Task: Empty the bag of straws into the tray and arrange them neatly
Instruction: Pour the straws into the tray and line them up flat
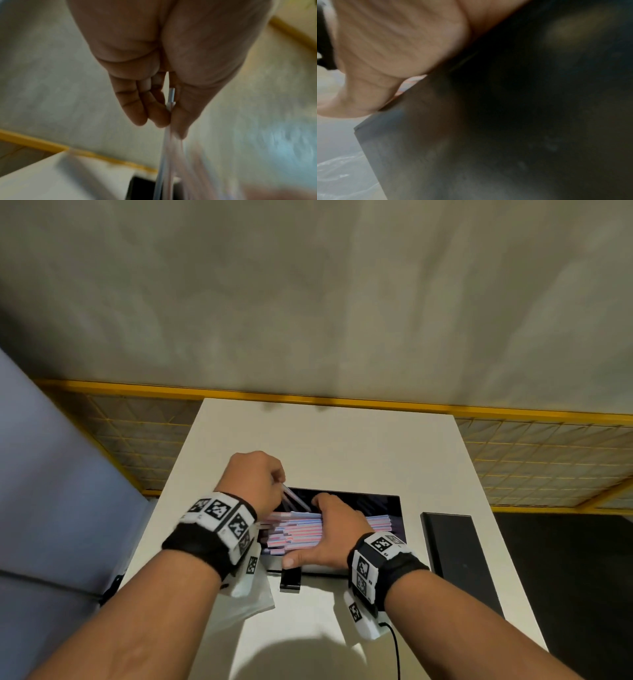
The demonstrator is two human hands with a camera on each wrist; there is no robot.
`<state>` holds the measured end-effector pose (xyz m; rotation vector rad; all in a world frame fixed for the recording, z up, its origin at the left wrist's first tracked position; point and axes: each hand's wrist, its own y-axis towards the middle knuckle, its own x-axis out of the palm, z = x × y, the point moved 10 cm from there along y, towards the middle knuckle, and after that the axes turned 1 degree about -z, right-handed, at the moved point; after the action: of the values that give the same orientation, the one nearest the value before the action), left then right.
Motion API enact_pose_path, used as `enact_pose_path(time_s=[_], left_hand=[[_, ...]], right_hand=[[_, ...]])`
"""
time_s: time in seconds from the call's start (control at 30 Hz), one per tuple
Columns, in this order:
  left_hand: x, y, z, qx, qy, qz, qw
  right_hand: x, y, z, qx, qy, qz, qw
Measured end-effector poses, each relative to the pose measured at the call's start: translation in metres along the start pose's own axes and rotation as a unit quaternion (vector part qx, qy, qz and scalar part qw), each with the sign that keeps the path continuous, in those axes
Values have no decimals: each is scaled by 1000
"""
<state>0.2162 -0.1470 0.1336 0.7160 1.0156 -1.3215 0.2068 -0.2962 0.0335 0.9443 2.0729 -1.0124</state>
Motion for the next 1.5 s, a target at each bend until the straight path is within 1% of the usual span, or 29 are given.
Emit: enact_pose_path(time_s=[0.1,0.17,0.23,0.3,0.4,0.47,0.6,0.63,0.67,0.73,0.77,0.83,0.87,0.9,0.97,1.0,1.03,1.07,1.1,1.13,1.17,1.2,1.27,1.33,1.37,1.43,1.5], left_hand=[[-36,-14,8,21,-27,46,998],[-48,-21,7,30,-57,44,997],[-45,-23,-4,17,-115,29,993],[-30,-22,-26,-15,-183,15,983],[4,-24,-62,-91,-251,24,963],[24,-27,-71,-119,-280,31,952],[48,-31,-75,-161,-321,46,932],[55,-31,-74,-166,-342,40,924],[62,-30,-70,-165,-369,20,915],[78,-28,-55,-142,-408,-43,901],[85,-26,-47,-128,-401,-69,904],[92,-21,-39,-114,-326,-94,934],[95,-20,-40,-116,-274,-100,949],[100,-19,-41,-117,-237,-110,958],[105,-19,-41,-107,-195,-125,967],[99,-19,-38,-87,-175,-105,975],[89,-20,-33,-55,-147,-64,986],[76,-23,-22,-7,-118,-19,993],[66,-27,-5,51,-92,10,994],[65,-33,15,108,-63,6,992],[72,-38,32,148,-33,-27,988],[84,-41,43,165,-2,-74,983],[105,-40,47,145,58,-160,975],[116,-37,37,125,138,-209,960],[120,-37,31,128,186,-227,947],[127,-43,23,139,250,-248,926],[128,-49,22,146,269,-231,923]], right_hand=[[-2,0,3,-6,25,10,1000],[-1,2,1,-22,12,14,1000],[0,6,1,-30,-14,19,999],[2,7,0,-29,-60,15,998],[5,8,-4,-17,-99,-10,995],[10,10,-8,-15,-91,-33,995],[16,14,-14,-16,-87,-66,994],[16,14,-15,-13,-88,-68,994],[14,15,-17,-11,-91,-63,994],[8,14,-25,-16,-93,-30,995],[3,13,-30,-22,-94,-6,995],[-3,11,-38,-30,-93,36,995],[-2,10,-38,-30,-92,38,995],[0,9,-33,-24,-96,25,995],[6,4,-15,-6,-133,-14,991],[5,0,-4,3,-161,-30,986],[4,-4,8,15,-187,-45,981],[2,-8,19,32,-202,-59,977],[2,-12,27,48,-205,-68,975],[2,-13,32,58,-201,-71,975],[4,-14,32,55,-199,-69,976],[7,-13,28,41,-202,-68,976],[16,-15,19,15,-202,-81,976],[21,-20,16,0,-199,-88,976],[22,-22,17,-2,-199,-83,976],[22,-28,25,6,-199,-75,977],[20,-32,35,25,-197,-77,977]])
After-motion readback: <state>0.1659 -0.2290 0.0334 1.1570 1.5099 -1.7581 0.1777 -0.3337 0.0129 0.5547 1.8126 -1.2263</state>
